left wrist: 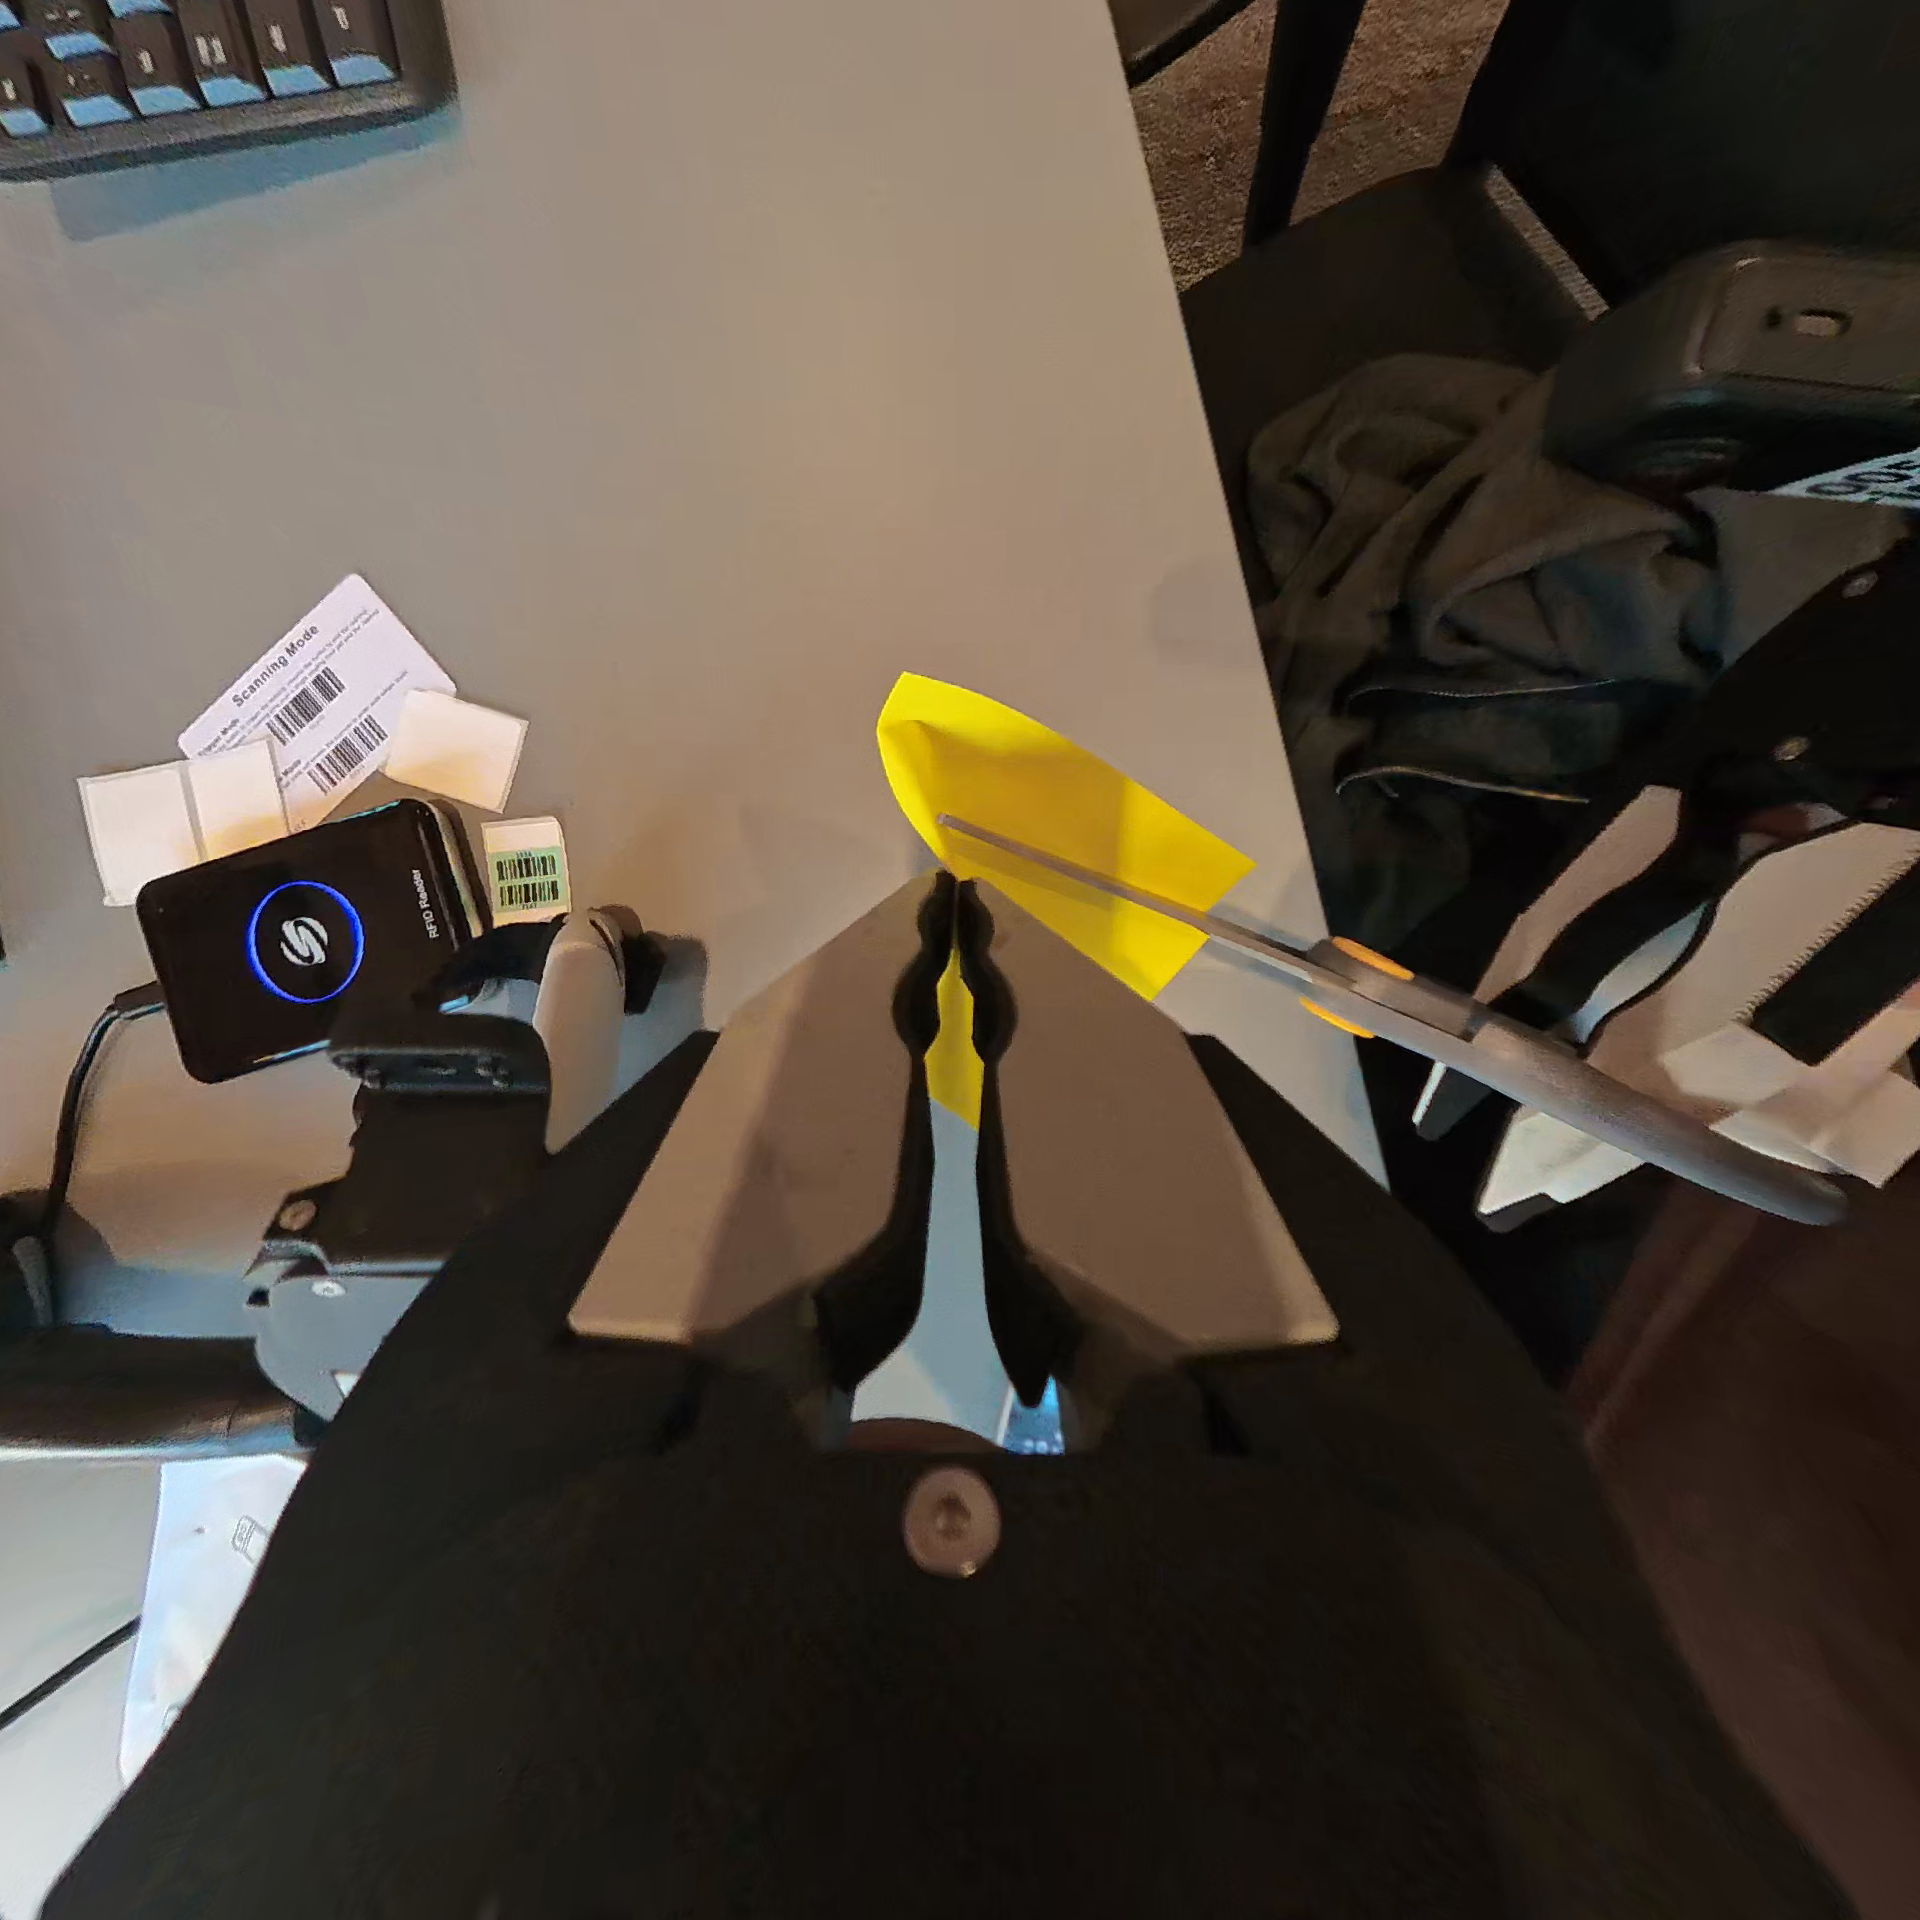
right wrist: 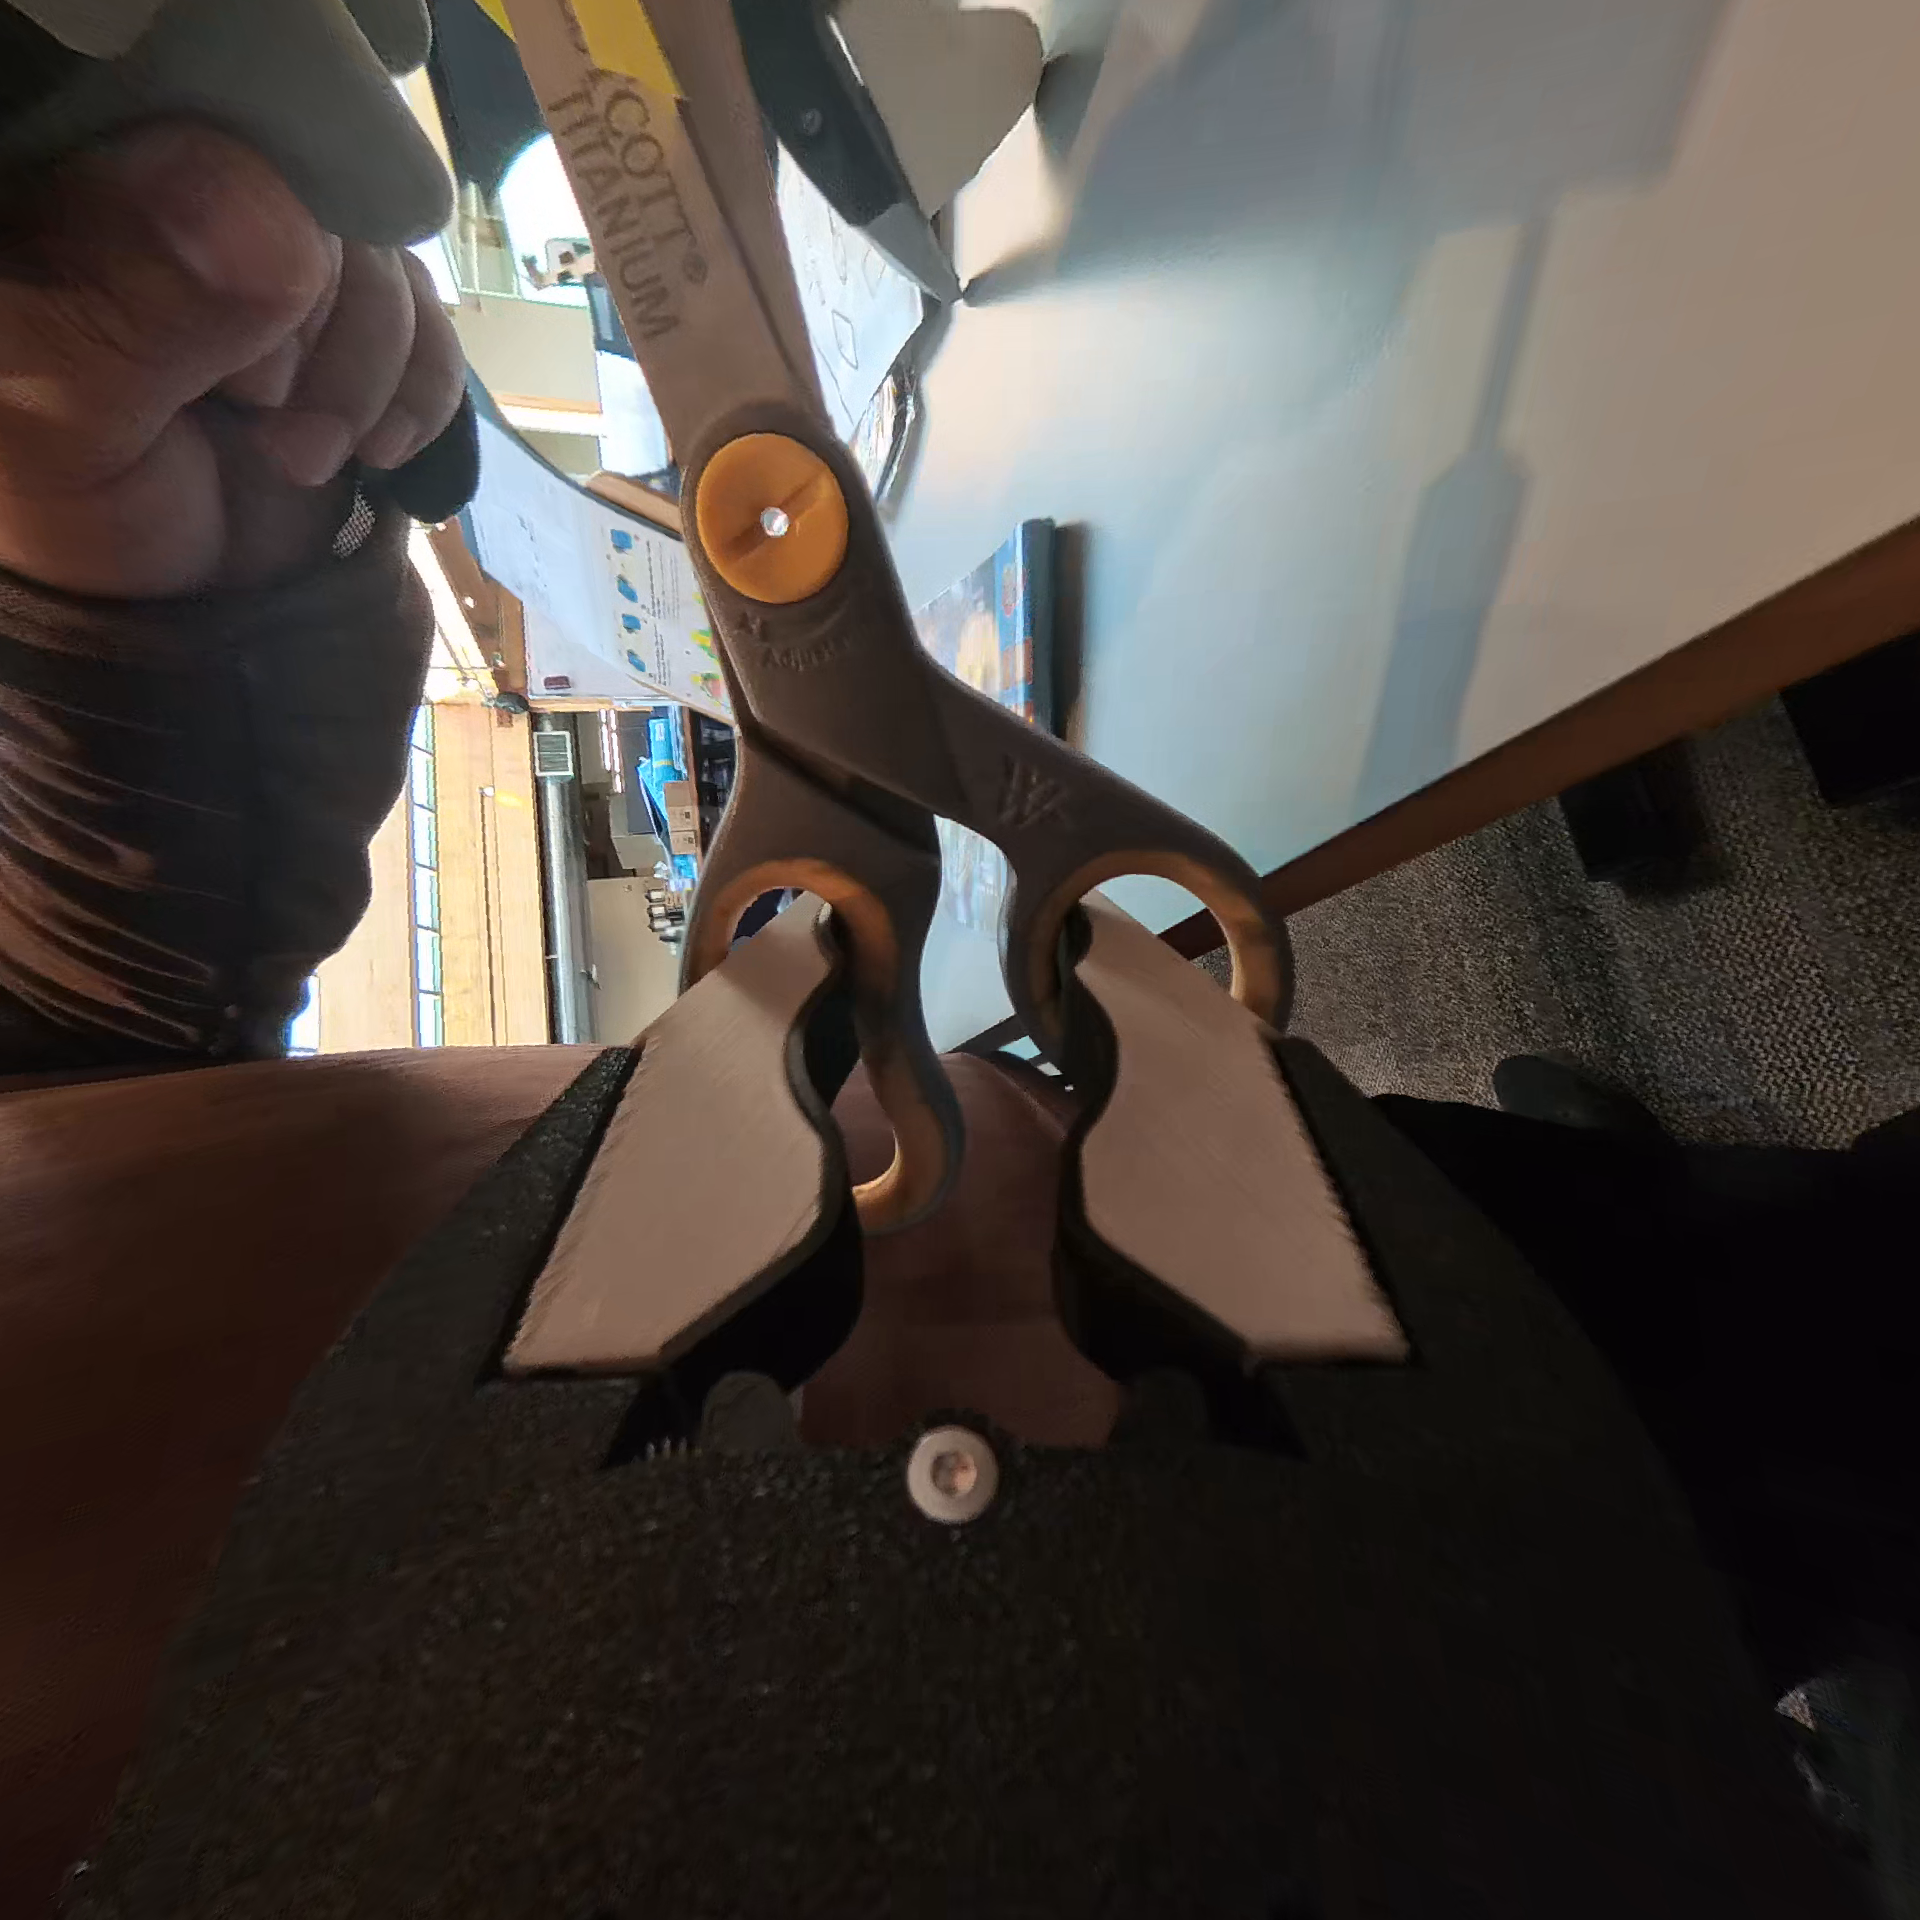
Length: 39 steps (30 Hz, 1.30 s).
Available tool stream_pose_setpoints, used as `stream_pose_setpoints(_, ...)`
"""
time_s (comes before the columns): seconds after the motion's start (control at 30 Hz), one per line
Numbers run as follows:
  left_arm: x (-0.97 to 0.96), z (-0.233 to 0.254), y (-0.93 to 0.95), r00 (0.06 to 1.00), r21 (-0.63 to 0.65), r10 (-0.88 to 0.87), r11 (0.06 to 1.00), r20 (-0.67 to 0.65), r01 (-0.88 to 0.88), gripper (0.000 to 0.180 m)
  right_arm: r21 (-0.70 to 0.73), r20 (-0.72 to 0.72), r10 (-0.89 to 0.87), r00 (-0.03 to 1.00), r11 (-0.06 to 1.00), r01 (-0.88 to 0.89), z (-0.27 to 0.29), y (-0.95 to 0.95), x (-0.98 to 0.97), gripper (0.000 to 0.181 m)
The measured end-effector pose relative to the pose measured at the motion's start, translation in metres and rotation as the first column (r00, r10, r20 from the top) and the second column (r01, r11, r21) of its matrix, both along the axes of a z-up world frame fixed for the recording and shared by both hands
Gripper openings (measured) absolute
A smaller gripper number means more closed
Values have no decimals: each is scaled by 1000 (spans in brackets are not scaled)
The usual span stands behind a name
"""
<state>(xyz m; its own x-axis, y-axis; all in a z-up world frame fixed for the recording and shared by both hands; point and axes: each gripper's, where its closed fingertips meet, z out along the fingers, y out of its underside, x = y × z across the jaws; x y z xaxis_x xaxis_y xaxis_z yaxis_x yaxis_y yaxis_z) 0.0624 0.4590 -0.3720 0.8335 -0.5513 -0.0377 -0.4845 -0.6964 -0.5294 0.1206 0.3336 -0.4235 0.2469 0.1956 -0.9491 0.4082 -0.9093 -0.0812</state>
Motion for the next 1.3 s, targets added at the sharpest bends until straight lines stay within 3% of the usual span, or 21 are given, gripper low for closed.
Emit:
stream_pose_setpoints(0.7, -3, -11, 33, 999, -54, 18, 998, 46, -16, 0, -6, 20, 32, 999, 999, -32, -11, 30, 0, 27)
stream_pose_setpoints(1.3, -13, 2, 42, 985, -4, 124, 992, 119, -124, 0, -52, -30, 46, 998, 998, -48, -5, 3, 8, 29)
